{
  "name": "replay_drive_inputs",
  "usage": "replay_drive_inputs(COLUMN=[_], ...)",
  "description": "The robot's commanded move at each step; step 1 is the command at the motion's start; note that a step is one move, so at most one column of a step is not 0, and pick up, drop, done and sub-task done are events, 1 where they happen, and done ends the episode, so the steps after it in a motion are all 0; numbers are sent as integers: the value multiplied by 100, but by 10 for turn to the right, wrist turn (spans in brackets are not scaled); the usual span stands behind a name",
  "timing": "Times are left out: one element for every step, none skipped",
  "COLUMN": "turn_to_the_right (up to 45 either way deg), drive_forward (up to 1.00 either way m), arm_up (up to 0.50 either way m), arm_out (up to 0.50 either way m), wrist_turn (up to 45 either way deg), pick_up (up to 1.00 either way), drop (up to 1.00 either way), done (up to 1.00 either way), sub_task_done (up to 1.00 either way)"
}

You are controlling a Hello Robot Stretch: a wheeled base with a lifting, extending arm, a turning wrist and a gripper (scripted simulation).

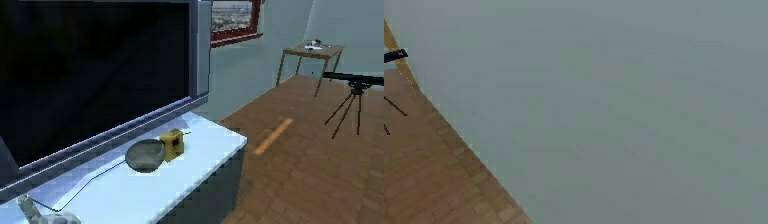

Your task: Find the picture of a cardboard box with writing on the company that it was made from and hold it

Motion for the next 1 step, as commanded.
replay_drive_inputs(turn_to_the_right=[60], drive_forward=[0], arm_up=[0], arm_out=[0], wrist_turn=[0], pick_up=[0], drop=[0], done=[0], sub_task_done=[0])
